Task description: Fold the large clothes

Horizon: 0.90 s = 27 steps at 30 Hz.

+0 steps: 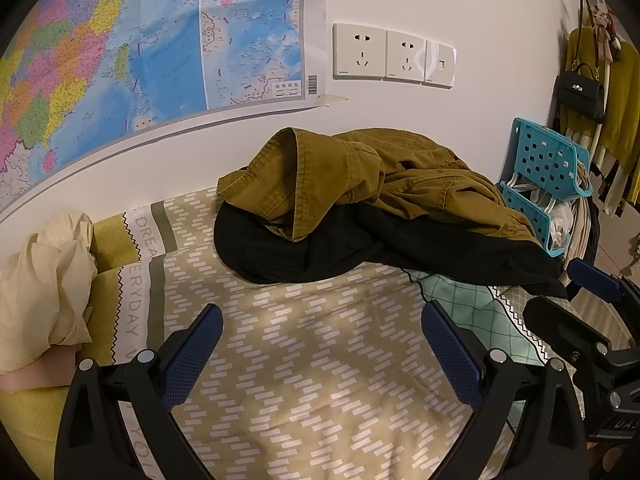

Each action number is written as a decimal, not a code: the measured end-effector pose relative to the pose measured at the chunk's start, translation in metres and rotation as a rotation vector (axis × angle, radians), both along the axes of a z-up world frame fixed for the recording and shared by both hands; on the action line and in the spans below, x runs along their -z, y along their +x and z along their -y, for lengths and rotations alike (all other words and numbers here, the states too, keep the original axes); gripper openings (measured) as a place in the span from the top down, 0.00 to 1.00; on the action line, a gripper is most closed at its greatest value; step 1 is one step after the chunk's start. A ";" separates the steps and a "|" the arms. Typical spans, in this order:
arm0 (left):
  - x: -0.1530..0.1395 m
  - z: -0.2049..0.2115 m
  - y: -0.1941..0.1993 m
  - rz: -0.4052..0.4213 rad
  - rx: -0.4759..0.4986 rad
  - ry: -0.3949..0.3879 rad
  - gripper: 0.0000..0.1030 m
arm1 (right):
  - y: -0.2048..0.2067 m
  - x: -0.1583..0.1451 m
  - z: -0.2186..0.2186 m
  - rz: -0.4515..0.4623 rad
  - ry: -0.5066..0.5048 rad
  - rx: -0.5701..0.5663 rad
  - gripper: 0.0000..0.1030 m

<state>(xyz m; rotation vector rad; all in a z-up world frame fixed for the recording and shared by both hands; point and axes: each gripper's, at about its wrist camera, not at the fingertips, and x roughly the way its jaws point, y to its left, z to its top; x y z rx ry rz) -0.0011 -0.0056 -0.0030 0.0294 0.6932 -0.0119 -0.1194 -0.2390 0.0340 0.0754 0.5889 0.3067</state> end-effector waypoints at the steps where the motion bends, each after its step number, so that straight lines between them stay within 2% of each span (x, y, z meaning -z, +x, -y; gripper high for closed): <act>1: 0.000 0.000 0.000 0.001 -0.002 0.001 0.07 | 0.000 0.000 0.000 0.001 0.000 -0.001 0.05; 21: -0.004 -0.004 0.004 0.009 -0.005 0.002 0.07 | 0.005 0.000 -0.003 0.002 -0.007 -0.014 0.05; 27: 0.003 -0.010 0.014 -0.035 -0.020 0.011 0.07 | 0.021 0.000 -0.004 0.005 -0.027 -0.038 0.05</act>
